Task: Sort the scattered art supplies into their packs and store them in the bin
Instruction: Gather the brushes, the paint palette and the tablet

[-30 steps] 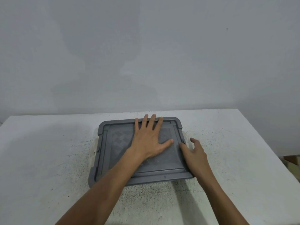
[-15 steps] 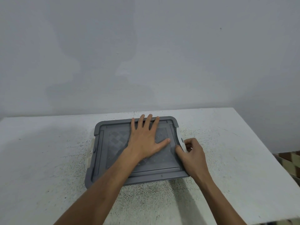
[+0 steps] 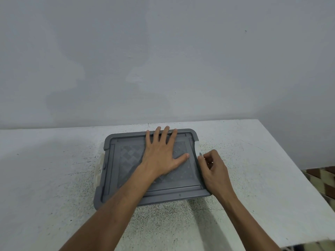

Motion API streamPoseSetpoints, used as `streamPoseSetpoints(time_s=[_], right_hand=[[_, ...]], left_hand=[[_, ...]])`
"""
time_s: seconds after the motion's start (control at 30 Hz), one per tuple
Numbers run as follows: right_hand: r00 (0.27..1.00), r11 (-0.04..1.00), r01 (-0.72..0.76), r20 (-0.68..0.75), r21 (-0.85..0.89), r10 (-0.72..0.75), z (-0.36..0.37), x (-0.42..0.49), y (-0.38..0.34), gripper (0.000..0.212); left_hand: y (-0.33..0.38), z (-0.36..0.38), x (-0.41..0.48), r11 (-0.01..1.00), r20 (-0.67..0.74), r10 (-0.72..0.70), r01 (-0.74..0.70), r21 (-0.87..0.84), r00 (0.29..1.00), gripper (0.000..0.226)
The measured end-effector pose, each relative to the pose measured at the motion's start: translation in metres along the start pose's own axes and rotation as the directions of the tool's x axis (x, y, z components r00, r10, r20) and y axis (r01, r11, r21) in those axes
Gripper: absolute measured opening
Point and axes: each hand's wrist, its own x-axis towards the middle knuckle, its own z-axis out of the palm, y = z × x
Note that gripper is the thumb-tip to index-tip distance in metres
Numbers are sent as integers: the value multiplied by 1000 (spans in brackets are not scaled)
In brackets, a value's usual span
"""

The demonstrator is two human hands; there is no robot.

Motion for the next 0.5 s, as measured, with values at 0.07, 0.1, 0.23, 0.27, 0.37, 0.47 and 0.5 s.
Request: streamPoseSetpoints(time_s=[0.07, 0.1, 0.23, 0.27, 0.37, 0.47, 0.5], right_hand=[[999, 1000, -7, 34, -2, 7, 1, 1, -1, 15], [999, 1000, -12, 40, -5, 12, 1, 2, -1, 14], [999, 999, -26, 30, -21, 26, 0, 0, -2, 13], [999, 999, -25, 23, -35, 26, 0, 0, -1, 13], [1000, 996, 14, 24, -84, -12, 0, 2, -1, 23], [989, 977, 116, 109, -182, -97, -3, 5, -3, 39], [980, 955, 169, 147, -244, -136, -5, 7, -4, 43]], left_hand=[[-1, -1, 0, 1000, 9, -3, 3, 10, 1000, 96], [0, 0, 0, 1000, 11, -2, 2, 13, 1000, 97], [-6, -3, 0, 999, 44, 28, -27, -25, 999, 94], [-9, -6, -1, 998, 60, 47, -44, -47, 997, 92], [-28, -15, -9, 995, 98, 64, -56, -88, 993, 88], [-54, -19, -27, 994, 100, -99, 103, -35, 990, 90], [-62, -20, -35, 985, 75, -169, 171, -14, 983, 90]])
